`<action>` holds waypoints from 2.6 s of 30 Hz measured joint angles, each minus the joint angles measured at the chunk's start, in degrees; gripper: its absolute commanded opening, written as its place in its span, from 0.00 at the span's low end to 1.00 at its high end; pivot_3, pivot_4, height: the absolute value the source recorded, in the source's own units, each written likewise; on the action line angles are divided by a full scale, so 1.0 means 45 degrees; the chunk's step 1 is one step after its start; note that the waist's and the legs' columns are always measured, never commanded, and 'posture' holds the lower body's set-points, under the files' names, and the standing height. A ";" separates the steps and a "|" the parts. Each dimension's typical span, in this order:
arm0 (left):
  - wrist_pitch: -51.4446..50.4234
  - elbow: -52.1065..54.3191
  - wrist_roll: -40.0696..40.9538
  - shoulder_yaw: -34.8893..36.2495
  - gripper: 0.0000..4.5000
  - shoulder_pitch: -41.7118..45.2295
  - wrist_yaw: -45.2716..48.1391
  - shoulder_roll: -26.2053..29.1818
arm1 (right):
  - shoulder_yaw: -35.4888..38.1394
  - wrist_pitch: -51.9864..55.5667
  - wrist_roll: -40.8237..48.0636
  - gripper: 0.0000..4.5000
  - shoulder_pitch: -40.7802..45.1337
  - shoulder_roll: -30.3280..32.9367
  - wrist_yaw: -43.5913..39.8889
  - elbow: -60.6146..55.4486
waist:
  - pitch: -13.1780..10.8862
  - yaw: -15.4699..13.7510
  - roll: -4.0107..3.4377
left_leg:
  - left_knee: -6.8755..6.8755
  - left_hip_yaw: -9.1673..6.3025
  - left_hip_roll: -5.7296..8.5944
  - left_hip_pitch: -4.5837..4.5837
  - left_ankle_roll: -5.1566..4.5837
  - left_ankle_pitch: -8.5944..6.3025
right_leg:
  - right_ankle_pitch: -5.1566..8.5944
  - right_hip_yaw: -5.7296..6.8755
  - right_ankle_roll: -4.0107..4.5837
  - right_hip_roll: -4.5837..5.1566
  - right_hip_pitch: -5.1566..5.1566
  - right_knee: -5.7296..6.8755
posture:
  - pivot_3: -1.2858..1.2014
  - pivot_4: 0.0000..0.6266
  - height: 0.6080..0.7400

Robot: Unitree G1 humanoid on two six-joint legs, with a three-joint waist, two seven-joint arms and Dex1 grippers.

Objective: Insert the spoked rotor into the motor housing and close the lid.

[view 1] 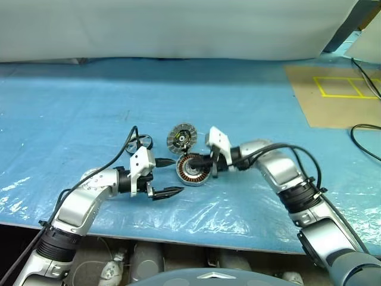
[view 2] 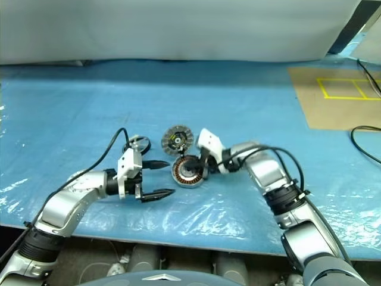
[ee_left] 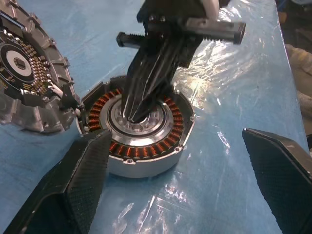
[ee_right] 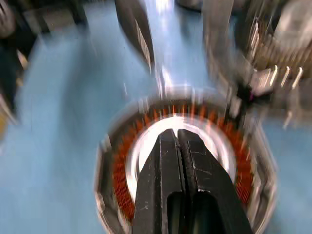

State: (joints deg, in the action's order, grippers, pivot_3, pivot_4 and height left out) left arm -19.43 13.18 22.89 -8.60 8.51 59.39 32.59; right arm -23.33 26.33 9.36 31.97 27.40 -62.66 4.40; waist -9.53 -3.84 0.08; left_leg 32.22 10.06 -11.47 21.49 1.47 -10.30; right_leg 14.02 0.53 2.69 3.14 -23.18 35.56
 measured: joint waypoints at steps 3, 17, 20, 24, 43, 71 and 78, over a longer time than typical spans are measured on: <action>-0.0012 0.0175 0.0026 0.0001 1.00 0.0018 0.0000 0.0000 | -0.0338 -0.0901 -0.0572 0.01 0.0010 0.0142 0.0019 0.0077 | 0.0003 0.0001 0.0005 | 0.0001 0.0000 -0.0002 -0.0098 -0.0011 -0.0007 | 0.0005 -0.0009 -0.0003 0.0001 0.0095 -0.0017 | 0.52 0.24 1.00; -0.0086 0.0139 0.0011 -0.0006 1.00 -0.0007 0.0023 -0.0042 | 0.2354 0.2814 0.2456 0.01 0.0747 -0.1087 0.0111 -0.0240 | 0.0000 -0.0022 0.0004 | -0.0007 0.0002 -0.0016 0.0017 -0.0003 0.0001 | 0.0000 0.0013 0.0002 -0.0010 -0.0009 -0.0003 | 0.52 0.24 1.00; -0.0077 0.0125 0.0008 -0.0008 1.00 -0.0006 0.0025 -0.0062 | 0.0670 0.1651 0.0843 0.01 0.0427 -0.0431 0.0330 -0.0033 | 0.0000 -0.0035 0.0004 | -0.0006 0.0001 -0.0014 0.0022 0.0003 0.0000 | 0.0002 0.0023 0.0004 -0.0005 -0.0007 -0.0006 | 0.52 0.24 1.00; -0.0068 0.0089 -0.0010 -0.0047 1.00 0.0027 0.0024 -0.0124 | -0.0892 -0.1529 -0.1147 0.01 0.0206 0.0448 0.0359 0.0146 | 0.0024 -0.0040 -0.0009 | -0.0010 0.0003 0.0004 -0.0109 -0.0004 -0.0006 | 0.0019 0.0008 -0.0014 0.0014 0.0126 -0.0039 | 0.52 0.24 1.00; -0.0103 0.0072 -0.0020 -0.0078 1.00 0.0072 0.0013 -0.0190 | 0.0755 0.2511 0.1747 0.01 0.0218 -0.0096 -0.0032 -0.0822 | 0.0019 -0.0068 -0.0009 | -0.0001 0.0001 -0.0039 0.0060 0.0022 -0.0011 | 0.0027 0.0084 0.0014 -0.0010 -0.0010 0.0000 | 0.52 0.24 1.00; -0.0220 0.0080 0.0012 -0.0116 1.00 0.0120 -0.0032 -0.0188 | -0.0390 0.0002 -0.0293 0.01 0.0117 0.0501 0.0338 0.0040 | 0.0045 -0.0019 -0.0028 | -0.0005 -0.0001 -0.0039 -0.0150 0.0028 -0.0032 | 0.0087 0.0099 0.0032 0.0006 0.0203 -0.0028 | 0.52 0.24 1.00; -0.0193 0.0048 0.0012 -0.0111 1.00 0.0109 0.0014 -0.0183 | 0.1472 0.2369 0.1684 0.01 0.0616 -0.0860 0.0226 0.1024 | 0.0033 -0.0012 -0.0033 | 0.0013 -0.0006 -0.0038 -0.0055 0.0030 -0.0021 | 0.0079 0.0077 0.0040 0.0004 0.0095 0.0016 | 0.52 0.24 1.00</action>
State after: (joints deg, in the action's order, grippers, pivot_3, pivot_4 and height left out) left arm -20.30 13.39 22.95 -9.10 9.00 59.45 31.77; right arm -16.71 36.99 16.94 34.74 23.53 -61.64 9.01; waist -9.38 -3.89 -0.07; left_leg 32.28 10.04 -11.64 21.24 1.60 -10.39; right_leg 14.38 0.88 2.87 3.15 -22.76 35.64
